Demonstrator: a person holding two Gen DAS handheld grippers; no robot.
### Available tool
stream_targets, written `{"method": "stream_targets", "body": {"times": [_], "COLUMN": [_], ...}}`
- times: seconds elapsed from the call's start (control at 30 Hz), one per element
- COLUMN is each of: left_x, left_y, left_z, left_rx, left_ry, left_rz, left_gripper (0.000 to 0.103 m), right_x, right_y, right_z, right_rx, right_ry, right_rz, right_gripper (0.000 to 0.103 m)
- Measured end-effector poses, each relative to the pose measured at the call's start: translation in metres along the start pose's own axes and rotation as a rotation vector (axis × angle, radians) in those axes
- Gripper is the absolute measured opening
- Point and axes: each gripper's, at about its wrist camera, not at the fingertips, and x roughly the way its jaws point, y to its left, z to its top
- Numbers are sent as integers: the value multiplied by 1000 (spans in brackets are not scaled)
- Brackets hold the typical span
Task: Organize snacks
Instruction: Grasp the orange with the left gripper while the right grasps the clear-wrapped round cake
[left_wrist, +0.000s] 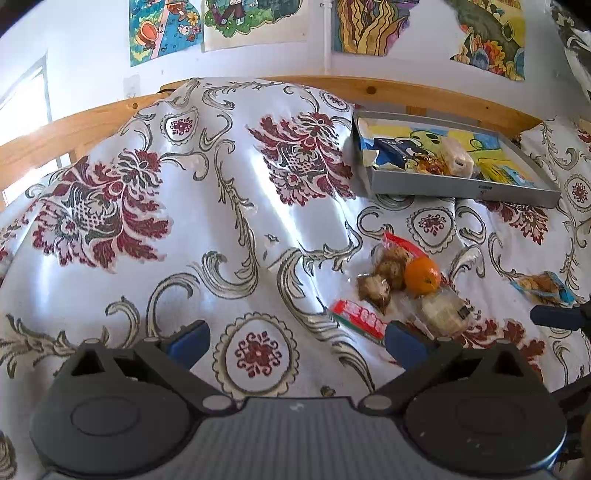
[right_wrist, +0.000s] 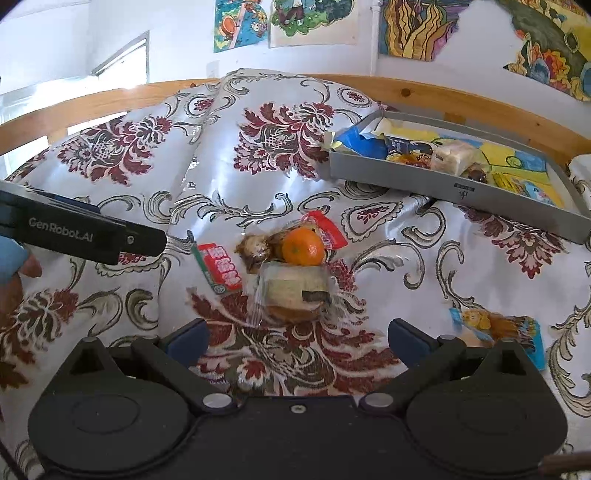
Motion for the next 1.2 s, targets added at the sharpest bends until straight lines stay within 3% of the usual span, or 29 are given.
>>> {"method": "stream_targets", "body": {"times": [0.27, 0.57, 0.77, 1.07, 1.2], "left_x": [12, 31, 49, 71, 75], "left_y": [1, -9, -24, -43, -51], "left_z": [11, 30, 39, 40, 40], "left_rx": [25, 69, 90, 112, 100], "left_ry": [-5, 13, 22, 40, 31], "left_rz": [-15, -83, -95, -123, -135], "left_gripper": [102, 102, 102, 102, 102], "right_x": [23, 52, 67, 75, 72], "right_y": [-1, -7, -10, -21, -21], "right_z": [7, 15, 21, 17, 16], "right_rx": [27, 90, 38, 60, 56], "right_ry": [10, 35, 14, 44, 35], "right_rz": [16, 44, 35, 60, 62], "right_gripper": [102, 102, 101, 86, 74]}}
